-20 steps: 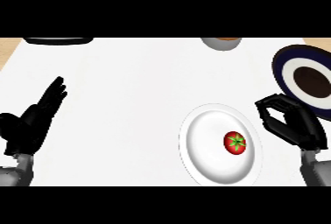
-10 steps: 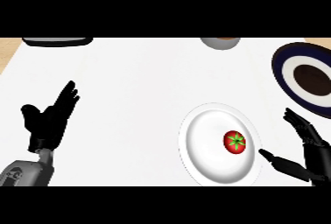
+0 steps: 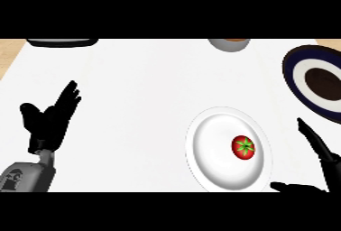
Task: Pick the tomato from the plate and place it in the plate
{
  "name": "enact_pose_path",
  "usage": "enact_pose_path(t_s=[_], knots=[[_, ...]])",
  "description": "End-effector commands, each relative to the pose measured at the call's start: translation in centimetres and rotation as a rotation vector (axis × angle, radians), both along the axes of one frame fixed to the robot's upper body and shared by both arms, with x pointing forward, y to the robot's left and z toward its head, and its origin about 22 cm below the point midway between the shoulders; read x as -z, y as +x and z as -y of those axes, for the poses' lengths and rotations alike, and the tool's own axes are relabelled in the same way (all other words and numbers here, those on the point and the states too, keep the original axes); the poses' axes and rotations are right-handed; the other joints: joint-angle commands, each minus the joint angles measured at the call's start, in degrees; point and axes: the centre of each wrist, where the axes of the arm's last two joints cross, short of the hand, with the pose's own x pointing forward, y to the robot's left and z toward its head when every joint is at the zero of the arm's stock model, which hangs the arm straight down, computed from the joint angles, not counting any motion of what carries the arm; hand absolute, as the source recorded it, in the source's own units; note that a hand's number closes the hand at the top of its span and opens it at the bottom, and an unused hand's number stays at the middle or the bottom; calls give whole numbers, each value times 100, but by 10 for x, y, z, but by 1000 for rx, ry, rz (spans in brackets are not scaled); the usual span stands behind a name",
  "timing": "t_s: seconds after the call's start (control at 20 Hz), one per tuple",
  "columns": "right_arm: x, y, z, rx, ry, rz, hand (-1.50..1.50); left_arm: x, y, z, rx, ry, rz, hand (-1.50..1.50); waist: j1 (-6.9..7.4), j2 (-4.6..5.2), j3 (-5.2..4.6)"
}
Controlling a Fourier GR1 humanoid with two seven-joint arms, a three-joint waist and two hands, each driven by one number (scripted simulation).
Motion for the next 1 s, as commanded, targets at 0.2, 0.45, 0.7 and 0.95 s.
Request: enact_pose_path(t_s=[0.2, 0.45, 0.7, 0.95], knots=[[-24, -2, -20, -66, -137, -207, -150, 12, -12, -10, 7, -7, -2, 0, 38, 0, -1], [-32, 24, -34, -66, -273, -274, -150, 1, -7, 0, 7, 4, 0, 0, 79, 4, 2], [-48, 36, -39, -55, -366, -355, -150, 8, -21, 7, 24, 8, 8, 0, 100, 1, 3], [-27, 36, -55, -109, -432, -423, -150, -3, 7, 8, 10, -6, -16, 0, 51, 7, 4]])
